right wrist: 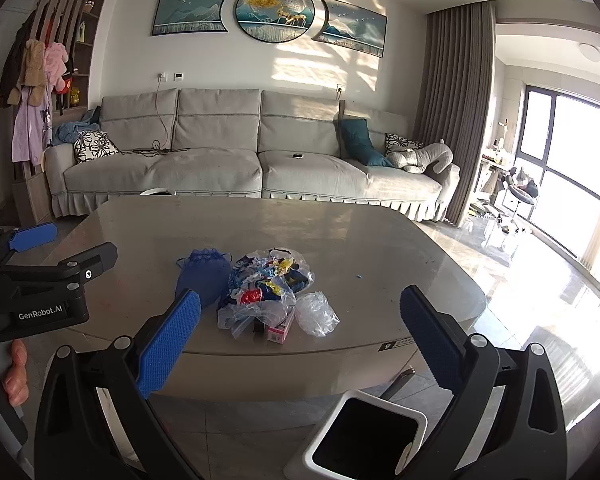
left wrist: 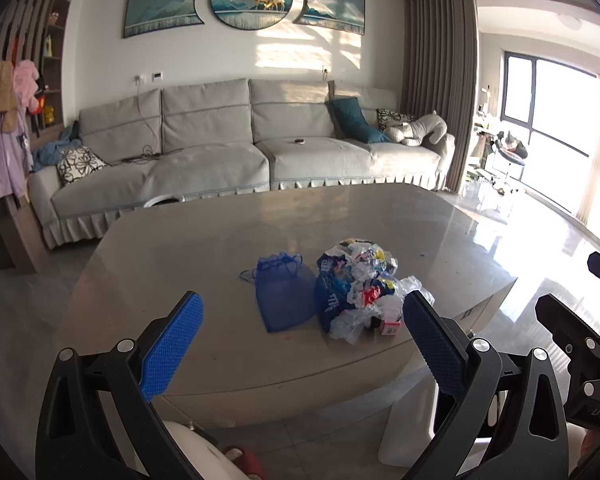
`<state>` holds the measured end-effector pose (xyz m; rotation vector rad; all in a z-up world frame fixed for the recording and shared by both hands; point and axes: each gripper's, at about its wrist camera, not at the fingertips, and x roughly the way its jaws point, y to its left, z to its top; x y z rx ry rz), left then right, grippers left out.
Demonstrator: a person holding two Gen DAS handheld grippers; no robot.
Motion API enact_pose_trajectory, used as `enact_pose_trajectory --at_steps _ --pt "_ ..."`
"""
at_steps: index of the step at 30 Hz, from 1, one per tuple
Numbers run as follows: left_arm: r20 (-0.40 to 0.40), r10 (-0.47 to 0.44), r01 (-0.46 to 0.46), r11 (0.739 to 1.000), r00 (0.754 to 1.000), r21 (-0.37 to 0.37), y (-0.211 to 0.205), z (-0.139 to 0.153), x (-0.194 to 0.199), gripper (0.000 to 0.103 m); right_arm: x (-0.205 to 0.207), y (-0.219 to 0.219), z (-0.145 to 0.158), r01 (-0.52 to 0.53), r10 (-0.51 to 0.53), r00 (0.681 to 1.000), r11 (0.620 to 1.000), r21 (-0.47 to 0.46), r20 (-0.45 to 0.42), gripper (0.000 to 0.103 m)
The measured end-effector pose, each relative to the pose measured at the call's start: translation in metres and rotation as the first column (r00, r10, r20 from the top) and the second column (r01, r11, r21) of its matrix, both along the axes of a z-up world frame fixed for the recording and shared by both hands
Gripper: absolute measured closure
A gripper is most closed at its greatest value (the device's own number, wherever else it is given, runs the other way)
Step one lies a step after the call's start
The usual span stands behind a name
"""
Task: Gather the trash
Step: 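Move both tools toward the pile of plastic trash on the table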
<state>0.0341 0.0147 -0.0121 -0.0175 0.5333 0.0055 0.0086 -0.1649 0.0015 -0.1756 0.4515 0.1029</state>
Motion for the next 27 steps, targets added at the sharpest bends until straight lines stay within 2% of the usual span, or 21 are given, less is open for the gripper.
enact_pose_trajectory --at_steps 10,20,27 --pt "-0.008 -0.004 0.004 1.000 1.000 0.014 -0.005 -0.009 0.030 0.005 0.032 0.004 -0.004 -0.019 0.019 1.000 1.000 0.013 0.021 0.003" --pt "-0.040 0.004 -0.003 1.000 0.999 0.011 0.002 -0.040 0.087 0.005 0.089 0.017 -0.027 -0.048 0.049 0.998 0.997 -0.060 0.024 0.003" --pt "-0.070 -0.038 0.042 0.998 0.997 0.048 -0.011 -0.061 0.115 0.005 0.118 0.013 -0.043 -0.068 0.068 0.998 0.997 -0.035 -0.007 0.003"
